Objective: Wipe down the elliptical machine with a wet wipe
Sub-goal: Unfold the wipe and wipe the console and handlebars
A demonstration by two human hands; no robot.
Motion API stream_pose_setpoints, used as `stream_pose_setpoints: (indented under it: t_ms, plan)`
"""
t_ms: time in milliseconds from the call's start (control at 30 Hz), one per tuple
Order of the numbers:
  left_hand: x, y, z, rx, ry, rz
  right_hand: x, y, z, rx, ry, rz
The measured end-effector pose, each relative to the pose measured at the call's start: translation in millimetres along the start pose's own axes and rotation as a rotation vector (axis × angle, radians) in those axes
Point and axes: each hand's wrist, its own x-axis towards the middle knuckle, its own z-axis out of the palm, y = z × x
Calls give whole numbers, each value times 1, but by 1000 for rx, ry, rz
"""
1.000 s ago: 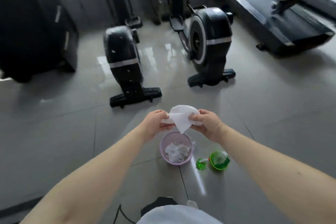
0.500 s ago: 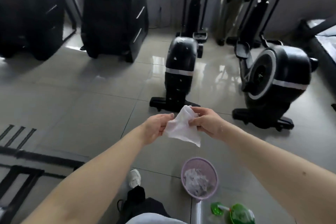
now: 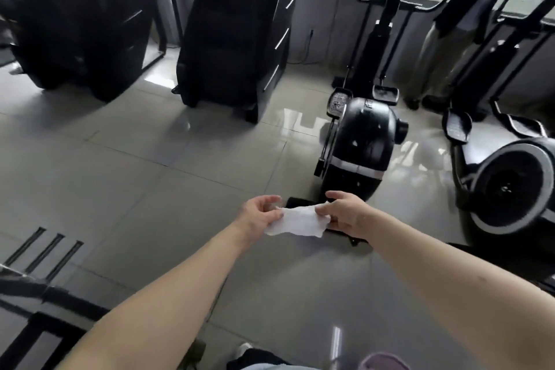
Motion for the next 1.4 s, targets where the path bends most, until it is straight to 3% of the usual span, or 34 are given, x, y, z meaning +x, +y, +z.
stream_pose_setpoints:
  t_ms: [333, 500, 733, 1033, 1200, 1400]
  plan:
    - [162, 68, -51, 153, 224, 110, 145, -111, 39, -96, 38, -68]
    - [273, 107, -53, 290, 280, 168, 239, -176, 25, -424, -18, -212]
    - [437, 185, -47, 488, 288, 107, 384, -300, 3, -786, -21, -329]
    - [620, 256, -41, 412, 289, 33, 542, -420, -13, -649, 39, -373]
    - [735, 273, -46, 378, 244, 35, 638, -465, -1, -514, 128, -302]
    - [893, 310, -59, 363, -12, 66, 748, -541, 20, -274, 197, -147]
